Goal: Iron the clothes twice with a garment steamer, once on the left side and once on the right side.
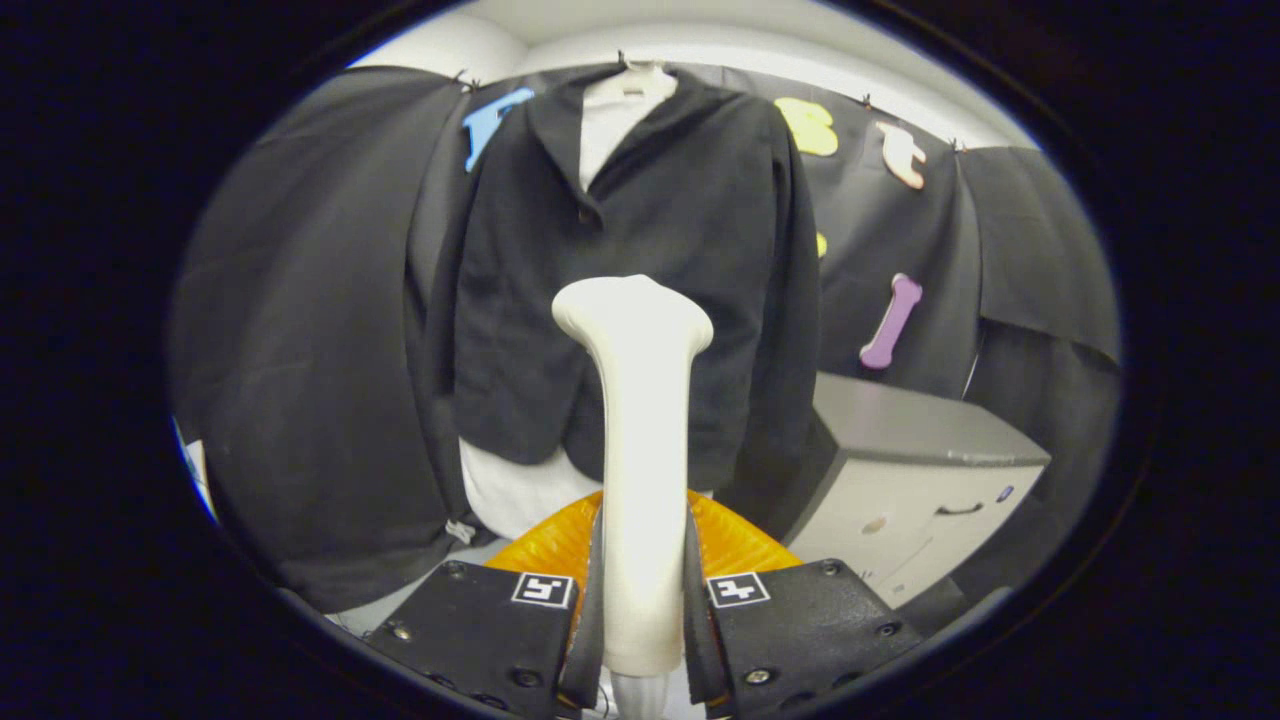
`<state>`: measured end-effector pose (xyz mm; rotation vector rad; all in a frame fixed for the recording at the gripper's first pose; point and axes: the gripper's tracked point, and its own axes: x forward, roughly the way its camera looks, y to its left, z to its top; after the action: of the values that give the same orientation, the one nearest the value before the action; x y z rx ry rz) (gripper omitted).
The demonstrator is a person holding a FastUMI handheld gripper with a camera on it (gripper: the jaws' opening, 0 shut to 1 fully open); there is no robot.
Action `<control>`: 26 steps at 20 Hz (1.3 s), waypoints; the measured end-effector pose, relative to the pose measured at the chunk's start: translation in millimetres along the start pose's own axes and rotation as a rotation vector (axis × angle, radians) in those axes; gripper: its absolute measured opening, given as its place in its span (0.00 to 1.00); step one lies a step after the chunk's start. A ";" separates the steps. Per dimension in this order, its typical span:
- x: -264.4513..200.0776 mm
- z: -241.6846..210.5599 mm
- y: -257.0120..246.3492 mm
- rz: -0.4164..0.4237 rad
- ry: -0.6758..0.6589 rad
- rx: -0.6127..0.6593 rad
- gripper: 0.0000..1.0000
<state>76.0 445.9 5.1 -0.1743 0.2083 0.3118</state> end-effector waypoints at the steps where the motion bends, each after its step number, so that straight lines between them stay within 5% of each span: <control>1: -1.2 24.1 5.5 0.008 -0.049 0.001 0.35; 11: 15.7 202.7 78.1 0.047 -0.428 -0.023 0.35; 16: 32.5 273.8 93.8 -0.027 -0.570 -0.074 0.35; 26: 71.5 323.4 137.5 -0.130 -0.655 -0.187 0.36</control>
<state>155.2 660.3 281.4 -0.2595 -0.4802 0.2445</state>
